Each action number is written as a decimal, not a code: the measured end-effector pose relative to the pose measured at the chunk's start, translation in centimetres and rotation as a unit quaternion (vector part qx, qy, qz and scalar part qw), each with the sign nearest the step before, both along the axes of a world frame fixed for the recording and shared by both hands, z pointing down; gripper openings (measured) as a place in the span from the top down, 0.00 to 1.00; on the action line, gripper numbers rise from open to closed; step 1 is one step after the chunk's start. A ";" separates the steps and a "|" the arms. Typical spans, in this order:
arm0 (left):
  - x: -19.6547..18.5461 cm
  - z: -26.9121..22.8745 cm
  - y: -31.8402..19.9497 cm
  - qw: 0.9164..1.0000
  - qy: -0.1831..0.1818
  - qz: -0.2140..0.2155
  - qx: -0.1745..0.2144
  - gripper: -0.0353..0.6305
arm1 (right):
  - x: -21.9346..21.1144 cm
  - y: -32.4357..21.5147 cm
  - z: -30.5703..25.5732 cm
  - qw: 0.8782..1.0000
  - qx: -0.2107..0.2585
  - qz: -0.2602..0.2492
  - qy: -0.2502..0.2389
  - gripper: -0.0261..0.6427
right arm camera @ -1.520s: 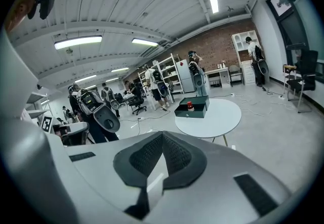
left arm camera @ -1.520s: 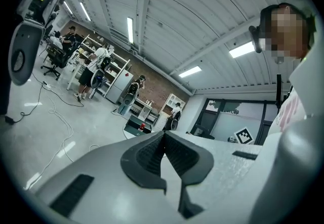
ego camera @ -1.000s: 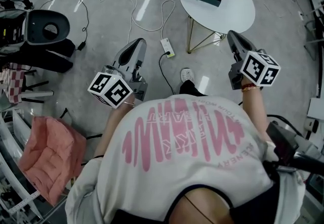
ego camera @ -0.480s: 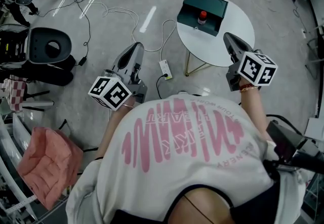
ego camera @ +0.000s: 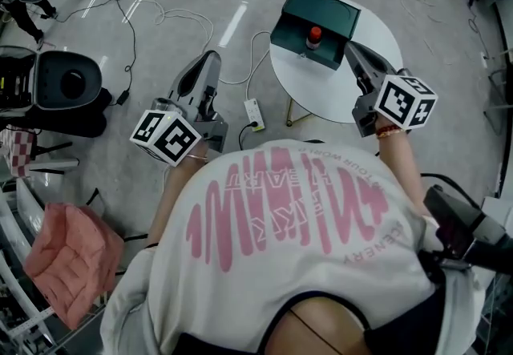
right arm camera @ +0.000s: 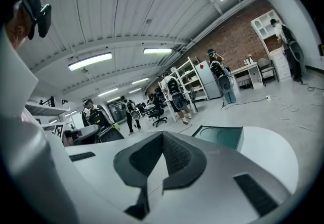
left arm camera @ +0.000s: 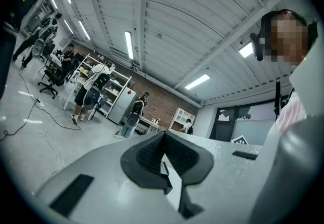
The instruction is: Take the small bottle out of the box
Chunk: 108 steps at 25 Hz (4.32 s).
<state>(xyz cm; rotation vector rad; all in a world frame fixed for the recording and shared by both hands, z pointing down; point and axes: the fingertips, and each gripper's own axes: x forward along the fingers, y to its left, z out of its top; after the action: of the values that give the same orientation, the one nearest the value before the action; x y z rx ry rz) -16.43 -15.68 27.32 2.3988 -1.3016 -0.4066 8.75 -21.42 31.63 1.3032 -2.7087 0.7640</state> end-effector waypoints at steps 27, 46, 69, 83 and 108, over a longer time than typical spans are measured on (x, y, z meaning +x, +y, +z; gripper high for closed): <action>6.4 12.6 -11.9 0.987 0.008 0.033 -0.158 0.94 | 2.3 -11.8 14.3 0.992 -0.125 -0.023 0.020 0.96; 7.0 18.5 -10.6 0.968 -0.011 0.053 -0.244 0.94 | 0.9 -13.5 18.7 0.987 -0.150 -0.031 0.044 0.80; 7.4 19.1 -10.6 0.960 -0.027 0.069 -0.270 0.94 | -2.3 -17.4 19.5 0.987 -0.104 -0.039 0.118 0.68; 7.9 18.4 -11.0 0.961 -0.016 0.081 -0.264 0.94 | -2.1 -17.9 19.6 0.985 -0.117 -0.024 0.127 0.73; 8.2 16.0 -11.5 0.973 0.000 0.083 -0.217 0.94 | -1.1 -16.2 18.0 0.983 -0.117 -0.016 0.142 0.74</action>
<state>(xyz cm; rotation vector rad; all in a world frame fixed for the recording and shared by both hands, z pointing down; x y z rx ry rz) -8.21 -27.14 43.28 2.1113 -1.0486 -0.0632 7.65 -37.66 49.60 1.2094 -2.3328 0.7968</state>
